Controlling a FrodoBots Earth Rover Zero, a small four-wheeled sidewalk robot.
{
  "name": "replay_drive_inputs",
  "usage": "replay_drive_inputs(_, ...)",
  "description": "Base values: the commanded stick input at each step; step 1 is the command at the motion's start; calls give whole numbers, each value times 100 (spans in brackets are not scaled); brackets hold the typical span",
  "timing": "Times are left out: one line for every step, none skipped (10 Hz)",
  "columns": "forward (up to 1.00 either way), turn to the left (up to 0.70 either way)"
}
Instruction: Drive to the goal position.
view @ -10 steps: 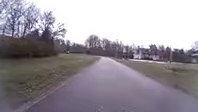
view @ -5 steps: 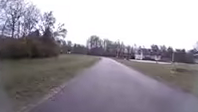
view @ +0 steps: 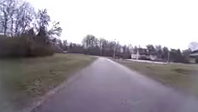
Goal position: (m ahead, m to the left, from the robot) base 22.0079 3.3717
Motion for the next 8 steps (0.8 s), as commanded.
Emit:
replay_drive_inputs(100,0)
replay_drive_inputs(100,0)
replay_drive_inputs(100,0)
replay_drive_inputs(100,0)
replay_drive_inputs(100,0)
replay_drive_inputs(100,0)
replay_drive_inputs(100,0)
replay_drive_inputs(100,0)
